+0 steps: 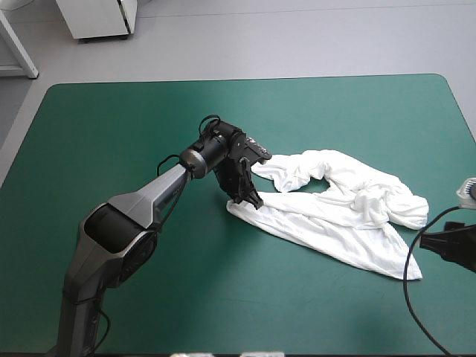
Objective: Fold the cloth
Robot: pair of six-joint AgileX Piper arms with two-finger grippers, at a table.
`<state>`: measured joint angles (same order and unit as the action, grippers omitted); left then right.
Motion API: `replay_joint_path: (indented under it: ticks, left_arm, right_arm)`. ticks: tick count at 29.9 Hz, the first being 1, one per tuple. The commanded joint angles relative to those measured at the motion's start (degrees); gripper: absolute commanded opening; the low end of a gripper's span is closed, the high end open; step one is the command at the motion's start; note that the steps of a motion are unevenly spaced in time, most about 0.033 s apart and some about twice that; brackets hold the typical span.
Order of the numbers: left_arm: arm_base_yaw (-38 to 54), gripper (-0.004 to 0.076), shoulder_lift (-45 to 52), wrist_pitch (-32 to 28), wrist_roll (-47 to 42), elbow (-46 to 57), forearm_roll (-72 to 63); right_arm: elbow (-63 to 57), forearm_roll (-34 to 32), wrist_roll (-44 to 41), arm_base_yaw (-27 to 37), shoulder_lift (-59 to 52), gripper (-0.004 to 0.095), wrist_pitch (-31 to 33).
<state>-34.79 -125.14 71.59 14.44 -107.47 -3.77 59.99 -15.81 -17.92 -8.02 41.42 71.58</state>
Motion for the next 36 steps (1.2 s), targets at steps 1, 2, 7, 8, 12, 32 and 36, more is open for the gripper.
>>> replay_joint_path:
  ticks: [1, 2, 7, 8, 12, 32, 36]
  left_arm:
    - [-1.07, -0.0008, 0.26, 2.17, -0.07, 0.26, -5.40]
    - [-1.07, -0.0008, 0.26, 2.17, -0.07, 0.26, -5.61]
    - [-1.07, -0.0008, 0.34, 2.17, -0.07, 0.26, -7.41]
    - [-1.07, -0.0008, 0.34, 2.17, -0.07, 0.26, -7.75]
    - [-1.07, -0.0008, 0.34, 2.17, -0.07, 0.26, -8.75]
    - [-1.07, -0.0008, 0.34, 2.04, 0.37, 0.26, -9.97]
    - [-1.07, -0.0008, 0.34, 1.81, 0.37, 0.26, -10.07]
  right_arm:
    - [-1.06, 3.50, -0.12, 0.04, 2.89, 0.0509, 0.03]
    - [-1.97, 3.92, -0.12, 0.04, 4.19, 0.0509, 0.03]
    - [-4.04, 1.48, -0.36, 0.15, 10.71, 0.0513, 0.03]
    - [-4.42, 1.36, -0.36, 0.47, 11.74, 0.0513, -0.07]
    - [-7.51, 1.63, 1.76, 4.73, 14.61, 0.0513, -0.97]
    - [-16.71, 14.66, 8.15, 16.57, 33.17, 0.0513, -19.15]
    - [-18.55, 14.92, 8.15, 16.57, 36.04, 0.0513, -22.05]
